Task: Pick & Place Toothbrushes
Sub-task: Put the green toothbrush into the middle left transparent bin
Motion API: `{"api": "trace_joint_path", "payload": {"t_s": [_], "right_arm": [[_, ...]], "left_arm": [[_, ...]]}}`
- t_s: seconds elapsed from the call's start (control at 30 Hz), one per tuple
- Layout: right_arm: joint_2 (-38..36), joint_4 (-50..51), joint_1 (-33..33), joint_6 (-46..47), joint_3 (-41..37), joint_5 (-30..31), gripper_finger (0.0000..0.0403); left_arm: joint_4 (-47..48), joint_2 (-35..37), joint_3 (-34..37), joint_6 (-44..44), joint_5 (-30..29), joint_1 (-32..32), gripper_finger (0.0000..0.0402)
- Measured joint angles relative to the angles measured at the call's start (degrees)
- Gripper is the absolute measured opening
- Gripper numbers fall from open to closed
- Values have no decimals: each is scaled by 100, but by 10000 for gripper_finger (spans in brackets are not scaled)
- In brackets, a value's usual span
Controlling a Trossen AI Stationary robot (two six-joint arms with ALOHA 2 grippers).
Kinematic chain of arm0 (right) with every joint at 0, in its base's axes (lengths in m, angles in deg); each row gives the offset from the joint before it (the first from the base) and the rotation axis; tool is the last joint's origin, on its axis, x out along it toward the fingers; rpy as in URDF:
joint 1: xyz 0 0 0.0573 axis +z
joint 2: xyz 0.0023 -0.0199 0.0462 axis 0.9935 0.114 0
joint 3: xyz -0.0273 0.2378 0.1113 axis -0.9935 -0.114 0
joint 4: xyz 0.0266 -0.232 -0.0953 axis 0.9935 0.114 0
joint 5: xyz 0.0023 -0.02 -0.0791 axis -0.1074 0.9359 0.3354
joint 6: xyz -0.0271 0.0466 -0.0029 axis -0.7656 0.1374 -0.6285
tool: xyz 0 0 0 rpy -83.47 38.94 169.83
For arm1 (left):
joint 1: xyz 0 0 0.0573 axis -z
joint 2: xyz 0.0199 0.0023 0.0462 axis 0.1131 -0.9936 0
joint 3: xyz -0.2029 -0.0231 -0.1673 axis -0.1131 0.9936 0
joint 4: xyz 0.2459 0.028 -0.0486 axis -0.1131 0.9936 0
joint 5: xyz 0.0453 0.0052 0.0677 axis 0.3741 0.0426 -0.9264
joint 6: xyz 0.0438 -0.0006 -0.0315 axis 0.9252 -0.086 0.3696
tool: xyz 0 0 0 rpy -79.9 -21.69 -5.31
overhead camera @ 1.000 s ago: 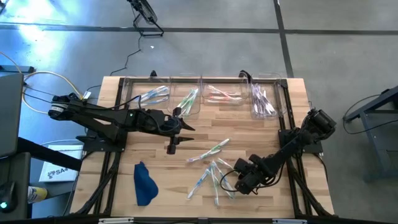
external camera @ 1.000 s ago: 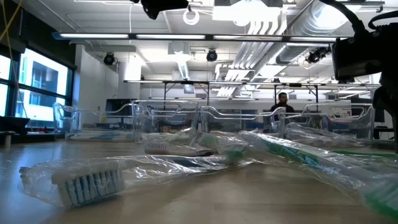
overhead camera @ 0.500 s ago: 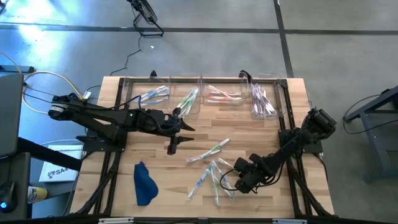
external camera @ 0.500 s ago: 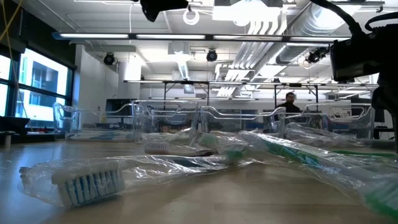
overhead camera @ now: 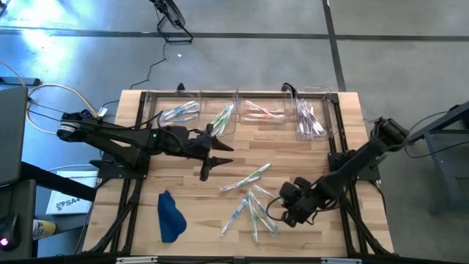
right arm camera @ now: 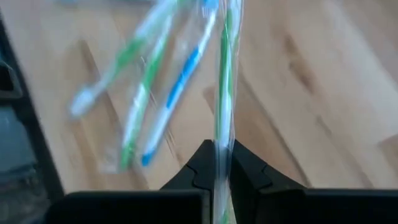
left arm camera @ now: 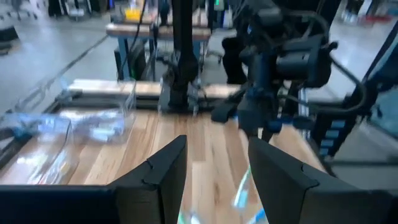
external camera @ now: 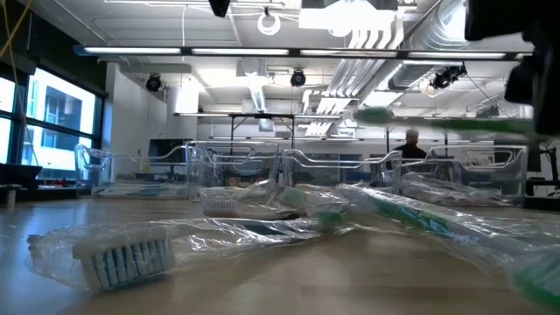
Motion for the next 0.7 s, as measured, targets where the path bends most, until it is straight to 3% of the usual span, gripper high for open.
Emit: {"api": "trace_joint_path", "payload": {"t_s": [0.3, 0.5, 0.7], "right_arm": [[-909, -574, -2, -405, 3, 1294, 15], [-1311, -2060, -102, -1652, 12, 2190, 15], [-1377, -3313, -451, -2922, 13, 2324, 15]], "left_arm": [[-1235, 0, 0, -11, 0, 0, 167], [-1753, 0, 0, -269, -39, 0, 167], [-1778, -119, -2, -980, -302, 0, 167]]}}
